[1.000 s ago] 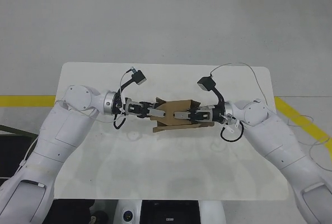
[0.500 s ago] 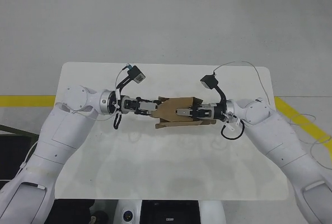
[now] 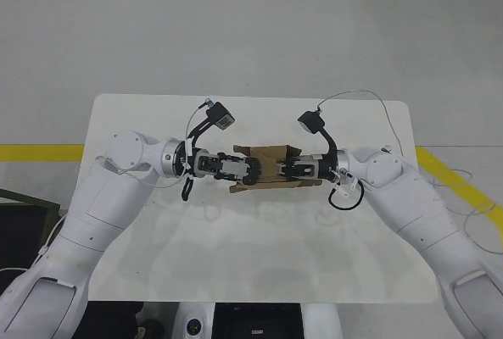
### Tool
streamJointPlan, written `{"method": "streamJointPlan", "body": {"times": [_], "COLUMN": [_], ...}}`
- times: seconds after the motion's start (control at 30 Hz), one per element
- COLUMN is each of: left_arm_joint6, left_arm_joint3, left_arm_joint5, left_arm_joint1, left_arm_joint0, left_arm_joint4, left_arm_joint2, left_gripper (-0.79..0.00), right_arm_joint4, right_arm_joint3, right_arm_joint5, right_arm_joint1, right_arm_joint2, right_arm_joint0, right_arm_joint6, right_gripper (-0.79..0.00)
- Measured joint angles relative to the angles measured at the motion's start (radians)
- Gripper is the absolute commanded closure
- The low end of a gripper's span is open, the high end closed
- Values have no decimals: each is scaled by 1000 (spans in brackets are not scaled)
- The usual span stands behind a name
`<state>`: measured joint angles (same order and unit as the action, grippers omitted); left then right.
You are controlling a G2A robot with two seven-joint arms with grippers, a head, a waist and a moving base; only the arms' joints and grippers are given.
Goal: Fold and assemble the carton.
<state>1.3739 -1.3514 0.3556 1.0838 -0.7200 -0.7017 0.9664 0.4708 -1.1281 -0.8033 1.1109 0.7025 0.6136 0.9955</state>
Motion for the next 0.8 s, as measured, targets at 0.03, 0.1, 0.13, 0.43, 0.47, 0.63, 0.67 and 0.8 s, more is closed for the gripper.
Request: {"method": "streamJointPlan", "body": {"times": [0.03,0.1,0.13,0.43,0.47,0.63,0.67,0.8], "left_arm_joint6": [-1,-1,-1,-4,-5,-12,-12,-32], "left_arm_joint3": [0,0,1,9,12,26,29,47], "left_arm_joint5": [0,-1,-1,1,1,-2,-2,-6], "left_arm_joint1": [1,3,4,8,7,2,1,-4], "left_arm_joint0": [1,3,4,6,5,-8,-10,-20], "left_arm_joint4": [4,11,14,25,26,36,41,69], "left_arm_joint2": [-2,-4,-5,4,9,33,37,60], "left_gripper": [-785,-785,-785,-785,-785,-785,-785,-785], "right_arm_joint4": [-3,-8,-10,-26,-28,-38,-38,-39], "right_arm_joint3": [-1,-4,-4,3,5,1,-3,-36], "right_arm_joint5": [0,1,1,0,0,5,6,16], "right_arm_joint1": [1,4,5,6,5,-5,-6,-14], "right_arm_joint2": [1,3,4,35,41,75,80,98], "right_arm_joint0": [1,2,2,11,13,30,34,55], "right_arm_joint6": [-1,-4,-4,-1,-3,4,8,33], "right_gripper": [0,0,0,0,0,0,0,0]}}
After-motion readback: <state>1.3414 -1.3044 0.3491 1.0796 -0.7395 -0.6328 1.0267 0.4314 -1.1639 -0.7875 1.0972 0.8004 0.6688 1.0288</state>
